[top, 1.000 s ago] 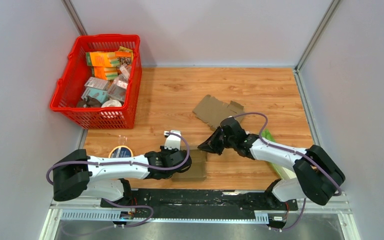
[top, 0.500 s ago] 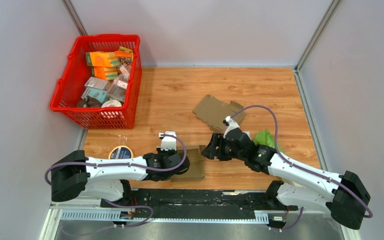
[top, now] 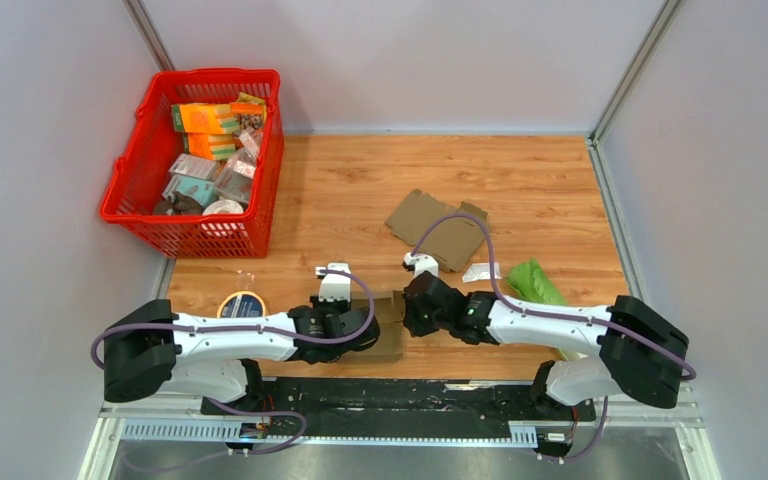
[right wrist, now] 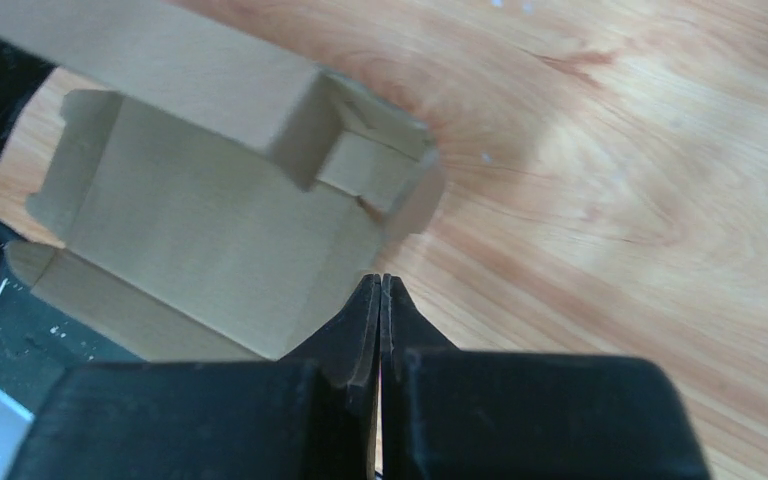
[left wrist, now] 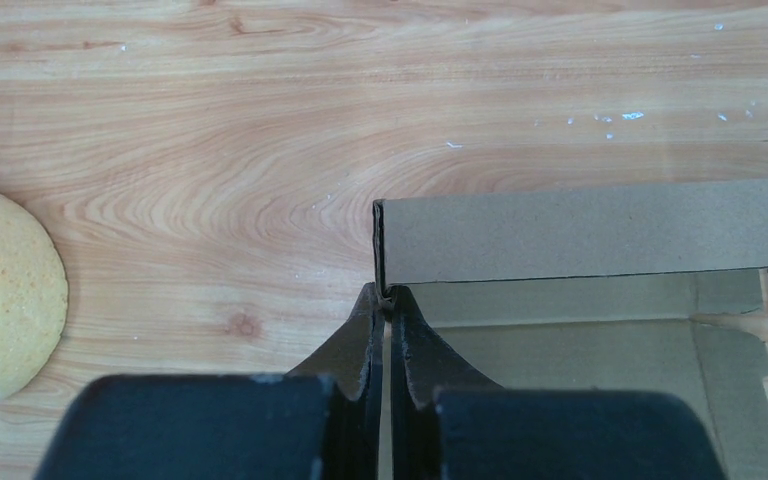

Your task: Fold the paper box

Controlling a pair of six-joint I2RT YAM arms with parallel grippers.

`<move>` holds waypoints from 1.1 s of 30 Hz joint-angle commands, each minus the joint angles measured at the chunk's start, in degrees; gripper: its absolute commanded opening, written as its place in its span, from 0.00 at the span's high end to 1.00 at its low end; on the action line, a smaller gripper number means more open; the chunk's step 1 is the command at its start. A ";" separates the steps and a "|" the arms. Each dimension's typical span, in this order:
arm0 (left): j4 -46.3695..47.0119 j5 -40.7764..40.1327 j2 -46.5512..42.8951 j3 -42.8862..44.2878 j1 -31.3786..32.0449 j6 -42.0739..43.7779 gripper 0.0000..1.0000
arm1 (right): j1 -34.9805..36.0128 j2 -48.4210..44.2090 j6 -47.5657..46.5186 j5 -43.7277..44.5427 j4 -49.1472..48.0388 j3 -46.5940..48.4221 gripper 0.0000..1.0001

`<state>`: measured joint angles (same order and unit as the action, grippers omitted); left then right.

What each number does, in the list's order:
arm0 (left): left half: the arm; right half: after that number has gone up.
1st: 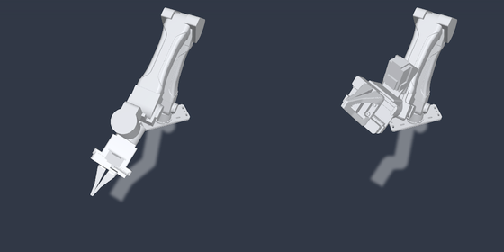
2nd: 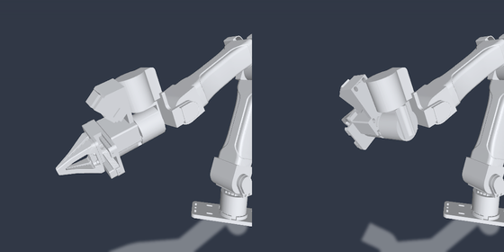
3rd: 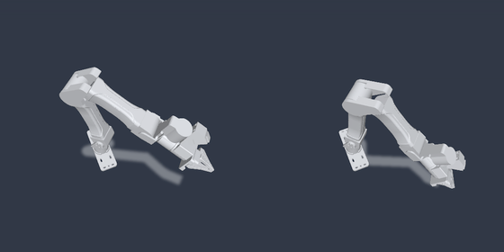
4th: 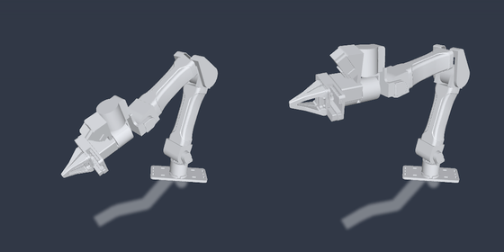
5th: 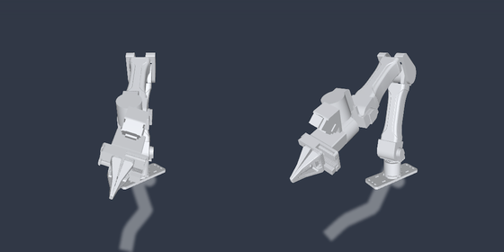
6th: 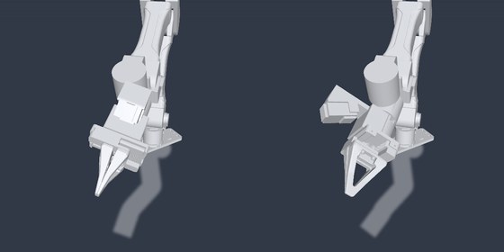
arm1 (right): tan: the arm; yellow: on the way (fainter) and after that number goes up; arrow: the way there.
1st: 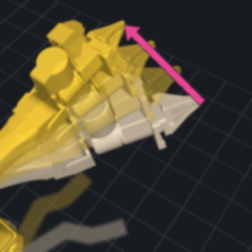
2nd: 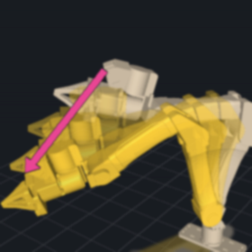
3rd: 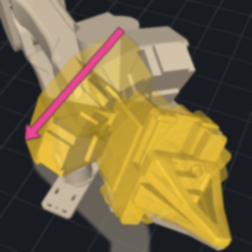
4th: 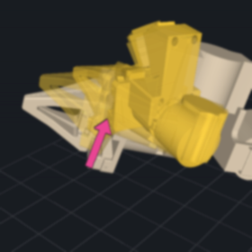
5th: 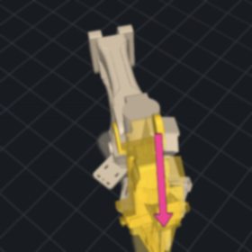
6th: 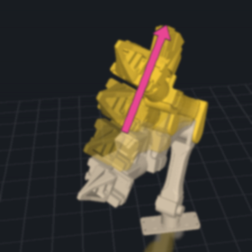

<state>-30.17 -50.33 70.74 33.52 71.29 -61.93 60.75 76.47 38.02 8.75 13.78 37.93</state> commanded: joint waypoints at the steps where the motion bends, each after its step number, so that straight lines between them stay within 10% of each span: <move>1: -1.99 -2.14 0.19 2.87 0.52 -0.82 1.00 | 3.31 0.79 -2.77 1.88 -5.69 2.68 1.00; 18: -1.82 -1.36 0.98 2.52 0.61 -2.40 1.00 | 3.94 10.46 -4.36 19.01 -4.82 6.37 1.00; 33: -2.96 -1.71 -0.25 1.90 0.96 -3.63 1.00 | 4.11 13.27 -1.63 16.65 -6.39 4.00 1.00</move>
<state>-32.01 -50.94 71.46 34.37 71.85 -64.42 64.79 90.15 34.61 24.38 9.98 42.94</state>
